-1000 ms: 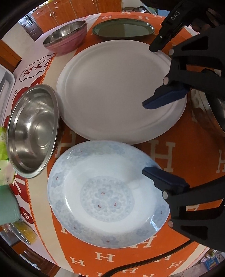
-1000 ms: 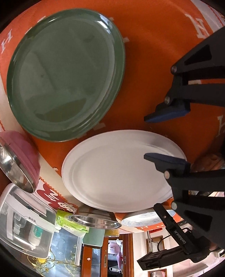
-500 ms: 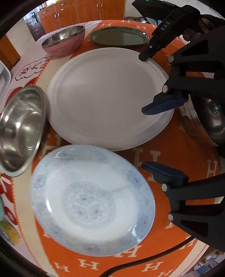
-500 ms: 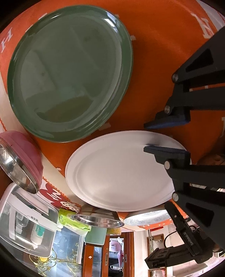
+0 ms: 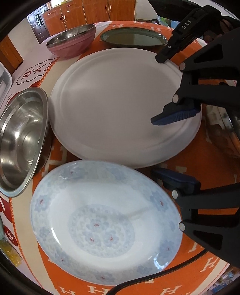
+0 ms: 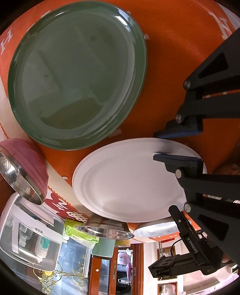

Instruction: Organize plates and bowls

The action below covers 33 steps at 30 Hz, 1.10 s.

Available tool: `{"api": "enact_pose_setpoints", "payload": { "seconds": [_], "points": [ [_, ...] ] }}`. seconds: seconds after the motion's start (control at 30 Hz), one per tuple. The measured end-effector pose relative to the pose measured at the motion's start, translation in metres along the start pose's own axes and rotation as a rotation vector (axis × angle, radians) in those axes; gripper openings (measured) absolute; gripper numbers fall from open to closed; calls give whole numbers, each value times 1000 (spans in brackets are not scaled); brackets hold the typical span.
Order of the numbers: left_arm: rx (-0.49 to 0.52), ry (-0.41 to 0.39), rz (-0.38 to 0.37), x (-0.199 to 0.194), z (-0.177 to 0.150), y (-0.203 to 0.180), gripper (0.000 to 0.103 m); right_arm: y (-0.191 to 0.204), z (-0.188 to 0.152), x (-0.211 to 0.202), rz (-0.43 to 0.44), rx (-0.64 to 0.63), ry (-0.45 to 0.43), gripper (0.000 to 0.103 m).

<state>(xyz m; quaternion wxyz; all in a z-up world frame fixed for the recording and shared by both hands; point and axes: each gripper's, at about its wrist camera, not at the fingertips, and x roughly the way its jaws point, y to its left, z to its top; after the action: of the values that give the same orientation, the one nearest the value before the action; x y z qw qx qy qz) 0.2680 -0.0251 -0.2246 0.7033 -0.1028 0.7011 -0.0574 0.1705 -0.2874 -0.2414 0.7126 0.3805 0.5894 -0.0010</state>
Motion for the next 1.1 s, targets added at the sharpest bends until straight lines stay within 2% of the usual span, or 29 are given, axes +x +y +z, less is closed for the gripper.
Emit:
{"api": "enact_pose_setpoints", "payload": {
  "seconds": [0.07,0.5,0.93,1.1],
  "points": [
    [4,1,-6,2,1,-3,41,0,0,0,-2,-3,0,16],
    [27,-50,-15,-13,-8,-9,40,16,-3,-21,-13,-81,-71,16],
    [60,-134,-69,-47,-23,-20,40,22,-19,-55,-1,-92,-141,16],
    [90,-189,-96,-64,-34,-25,40,22,-30,-70,5,-93,-176,17]
  ]
}}
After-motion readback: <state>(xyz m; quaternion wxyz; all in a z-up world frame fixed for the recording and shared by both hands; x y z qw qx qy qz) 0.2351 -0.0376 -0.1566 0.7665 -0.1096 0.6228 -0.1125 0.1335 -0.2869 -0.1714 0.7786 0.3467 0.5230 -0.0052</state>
